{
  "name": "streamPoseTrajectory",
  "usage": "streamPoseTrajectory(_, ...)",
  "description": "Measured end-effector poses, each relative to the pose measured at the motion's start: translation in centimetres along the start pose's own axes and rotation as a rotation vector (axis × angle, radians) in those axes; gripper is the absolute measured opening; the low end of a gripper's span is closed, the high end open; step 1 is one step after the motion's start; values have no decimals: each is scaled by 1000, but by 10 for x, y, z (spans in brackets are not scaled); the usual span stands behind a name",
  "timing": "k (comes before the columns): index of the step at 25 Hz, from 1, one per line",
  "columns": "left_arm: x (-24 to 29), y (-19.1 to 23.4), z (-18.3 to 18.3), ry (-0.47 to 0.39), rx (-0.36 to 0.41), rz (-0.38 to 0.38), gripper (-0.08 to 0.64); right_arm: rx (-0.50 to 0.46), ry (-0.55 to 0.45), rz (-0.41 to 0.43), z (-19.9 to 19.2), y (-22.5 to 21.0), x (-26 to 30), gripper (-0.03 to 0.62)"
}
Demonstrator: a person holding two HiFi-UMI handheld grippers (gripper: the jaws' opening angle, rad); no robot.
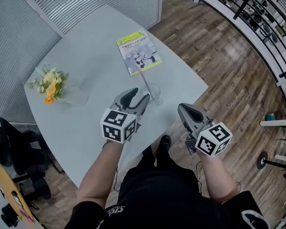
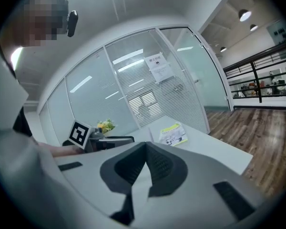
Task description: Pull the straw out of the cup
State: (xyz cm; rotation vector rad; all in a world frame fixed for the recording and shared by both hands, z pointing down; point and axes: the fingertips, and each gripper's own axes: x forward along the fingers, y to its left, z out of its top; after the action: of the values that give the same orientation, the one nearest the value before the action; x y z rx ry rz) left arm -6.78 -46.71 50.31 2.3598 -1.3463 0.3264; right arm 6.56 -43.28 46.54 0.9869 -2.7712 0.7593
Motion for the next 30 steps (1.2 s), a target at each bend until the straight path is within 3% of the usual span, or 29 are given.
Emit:
streamPoseTrajectory(15, 60, 30, -43, 32, -42, -33, 259, 49, 87, -43, -49, -23, 8, 6)
streamPoseTrajectory(30, 90, 42, -73, 97, -25, -46, 213, 76, 99, -92, -65, -32, -6, 6)
